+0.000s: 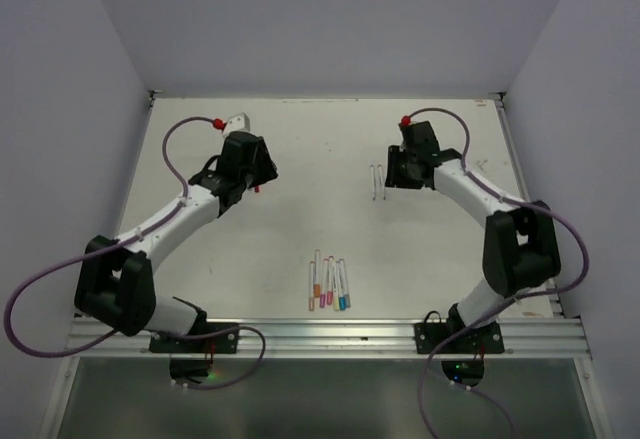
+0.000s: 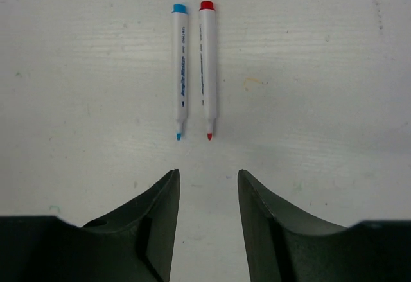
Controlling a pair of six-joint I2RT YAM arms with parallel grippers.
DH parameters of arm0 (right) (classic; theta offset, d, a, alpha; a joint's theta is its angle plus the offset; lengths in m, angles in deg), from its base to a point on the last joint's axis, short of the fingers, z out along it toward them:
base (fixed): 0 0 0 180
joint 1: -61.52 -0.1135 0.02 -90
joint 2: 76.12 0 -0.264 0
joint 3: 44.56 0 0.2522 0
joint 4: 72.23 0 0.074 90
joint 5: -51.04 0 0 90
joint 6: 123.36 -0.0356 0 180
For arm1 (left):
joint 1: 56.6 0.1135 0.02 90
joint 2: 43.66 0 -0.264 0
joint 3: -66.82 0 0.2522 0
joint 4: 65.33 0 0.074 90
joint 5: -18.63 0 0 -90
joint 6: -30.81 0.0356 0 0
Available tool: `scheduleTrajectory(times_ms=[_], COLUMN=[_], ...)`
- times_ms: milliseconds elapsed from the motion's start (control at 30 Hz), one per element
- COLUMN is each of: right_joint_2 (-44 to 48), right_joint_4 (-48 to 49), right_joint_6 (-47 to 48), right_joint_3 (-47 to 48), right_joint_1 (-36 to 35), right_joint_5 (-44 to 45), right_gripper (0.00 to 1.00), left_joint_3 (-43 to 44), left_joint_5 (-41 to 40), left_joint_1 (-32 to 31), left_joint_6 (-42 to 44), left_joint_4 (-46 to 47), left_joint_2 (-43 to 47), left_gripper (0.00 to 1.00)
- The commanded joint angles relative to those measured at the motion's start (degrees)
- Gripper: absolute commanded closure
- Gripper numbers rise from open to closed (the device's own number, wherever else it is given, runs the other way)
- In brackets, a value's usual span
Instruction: Open the pen caps
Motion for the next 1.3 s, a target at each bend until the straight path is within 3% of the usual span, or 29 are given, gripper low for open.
scheduleTrajectory(times_ms=[0,100,267,567,833,1267], right_joint_2=[12.4,18.1,26.6,28.8,24.9,15.7], right_joint_4=[0.1,-1.5,-4.1,-0.2,3.2,4.7], right_joint_6=[-0.6,-2.3,-7.2,-16.4,-21.2,-24.3], right_joint_3=[-5.9,-11.9,-19.3,-29.7,-29.7,-24.6], right_joint_1=[-0.1,-3.0,-14.1,-29.7,-37.8,-42.1], right_joint_5=[-2.9,-3.7,0.0,2.0,4.6,10.1], right_gripper=[0.53,0.51,0.49,0.51,0.53,0.59], left_joint_3=[-4.1,-10.3,-21.0,-29.3,-30.8,-30.9], left_joint_5=[1.8,5.5,13.6,18.8,19.5,19.2], left_joint_1=[-4.1,-6.4,-8.0,-8.7,-8.8,-9.0], left_joint_6=[-1.2,-2.4,-5.4,-9.0,-9.0,-8.6], left_joint_4=[0.5,4.2,10.7,12.0,12.0,11.2], left_joint_2=[7.3,13.3,22.1,31.0,31.2,32.0], left_gripper=[0.44,0.43,0.43,0.43,0.43,0.43])
